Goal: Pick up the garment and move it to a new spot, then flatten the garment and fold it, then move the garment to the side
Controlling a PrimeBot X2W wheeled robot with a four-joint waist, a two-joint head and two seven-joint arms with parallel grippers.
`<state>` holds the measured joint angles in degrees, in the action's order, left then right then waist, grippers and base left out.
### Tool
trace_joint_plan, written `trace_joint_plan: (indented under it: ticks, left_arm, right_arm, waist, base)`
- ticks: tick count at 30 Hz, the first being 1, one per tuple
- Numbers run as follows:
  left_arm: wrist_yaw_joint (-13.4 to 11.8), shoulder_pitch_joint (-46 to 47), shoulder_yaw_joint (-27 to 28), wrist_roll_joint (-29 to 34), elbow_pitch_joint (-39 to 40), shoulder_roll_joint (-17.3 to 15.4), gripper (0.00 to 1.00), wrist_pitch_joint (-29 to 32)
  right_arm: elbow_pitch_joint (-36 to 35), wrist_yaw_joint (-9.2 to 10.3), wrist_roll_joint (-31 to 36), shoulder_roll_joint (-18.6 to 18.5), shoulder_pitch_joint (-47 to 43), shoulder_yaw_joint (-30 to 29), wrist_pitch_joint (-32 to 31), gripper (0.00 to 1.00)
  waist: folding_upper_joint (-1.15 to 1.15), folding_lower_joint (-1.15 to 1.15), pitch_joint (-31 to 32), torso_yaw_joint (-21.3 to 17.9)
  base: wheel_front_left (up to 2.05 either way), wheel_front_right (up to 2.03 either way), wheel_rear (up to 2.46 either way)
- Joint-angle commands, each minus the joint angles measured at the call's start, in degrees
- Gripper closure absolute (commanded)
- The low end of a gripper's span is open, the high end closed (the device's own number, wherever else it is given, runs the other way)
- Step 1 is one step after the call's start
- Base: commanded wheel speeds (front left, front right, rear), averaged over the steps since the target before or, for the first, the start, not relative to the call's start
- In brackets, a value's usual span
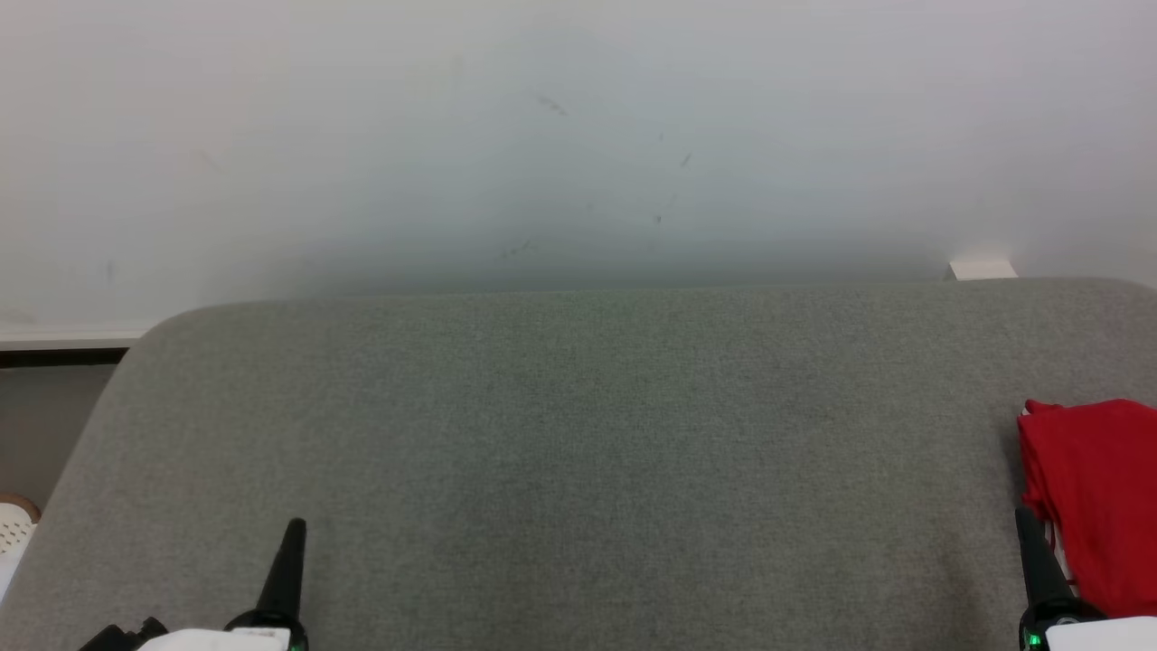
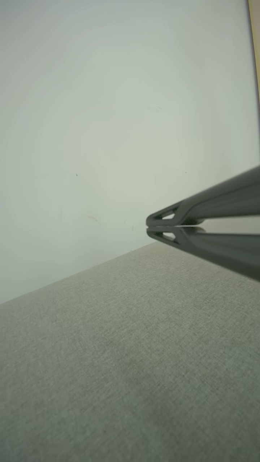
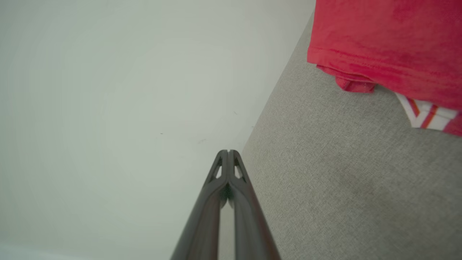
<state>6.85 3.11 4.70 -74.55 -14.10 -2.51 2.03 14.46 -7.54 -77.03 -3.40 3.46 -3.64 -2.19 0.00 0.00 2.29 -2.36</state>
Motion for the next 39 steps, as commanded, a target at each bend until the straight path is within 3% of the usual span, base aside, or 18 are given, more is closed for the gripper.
trace_joint_plan:
  ticks: [1, 39]
  left_arm:
    - [0.33, 1.08, 0.32, -1.91, 0.36, -0.46, 1.0, 0.54]
    - [0.8, 3.41, 1.97, -18.11, 0.05, -0.55, 1.0, 4.64]
  right_arm:
    - [-0.64, 0.07, -1.59, 0.01, 1.33, -0.49, -0.37, 1.0]
    - [-0.58, 0.1, -15.45, 0.51, 3.14, -3.14, -4.5, 1.0]
  waist:
    - [0.0, 0.0, -0.14, 0.14]
    - [0.0, 0.0, -2.42, 2.31]
  base:
    - [0.0, 0.0, 0.0]
    - [0.0, 0.0, 0.0]
